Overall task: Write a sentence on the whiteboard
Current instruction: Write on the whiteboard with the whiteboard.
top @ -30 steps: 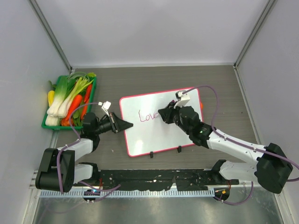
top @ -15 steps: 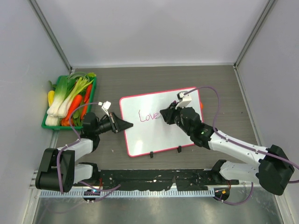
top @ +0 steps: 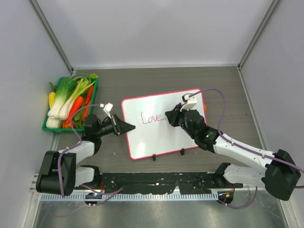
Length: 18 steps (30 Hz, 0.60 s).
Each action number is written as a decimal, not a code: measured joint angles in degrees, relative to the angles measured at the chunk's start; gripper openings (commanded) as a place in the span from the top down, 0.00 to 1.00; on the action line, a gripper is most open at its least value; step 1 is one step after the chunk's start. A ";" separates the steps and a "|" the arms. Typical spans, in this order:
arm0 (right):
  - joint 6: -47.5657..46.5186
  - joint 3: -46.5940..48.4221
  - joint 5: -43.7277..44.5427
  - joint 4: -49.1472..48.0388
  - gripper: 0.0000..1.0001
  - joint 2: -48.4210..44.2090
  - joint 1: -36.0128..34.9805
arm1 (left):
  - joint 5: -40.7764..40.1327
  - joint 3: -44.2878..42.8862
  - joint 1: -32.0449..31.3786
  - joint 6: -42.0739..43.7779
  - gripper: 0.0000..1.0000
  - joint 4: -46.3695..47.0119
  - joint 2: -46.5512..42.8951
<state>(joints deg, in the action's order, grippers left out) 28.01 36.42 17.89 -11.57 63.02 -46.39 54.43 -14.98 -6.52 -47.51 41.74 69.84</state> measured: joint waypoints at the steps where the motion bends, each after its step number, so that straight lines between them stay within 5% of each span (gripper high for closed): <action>1: 0.00 0.00 -0.02 0.02 0.99 -0.04 0.00 | 0.00 0.00 0.00 0.00 1.00 0.00 0.00; 18: -2.23 0.42 0.61 2.97 0.99 -6.16 0.57 | 0.09 -0.17 -0.13 0.13 1.00 0.11 0.00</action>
<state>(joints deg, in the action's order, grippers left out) 25.78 36.84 18.50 -8.60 56.86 -45.82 54.52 -15.16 -6.66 -47.37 41.85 69.84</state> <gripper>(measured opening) 0.184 0.146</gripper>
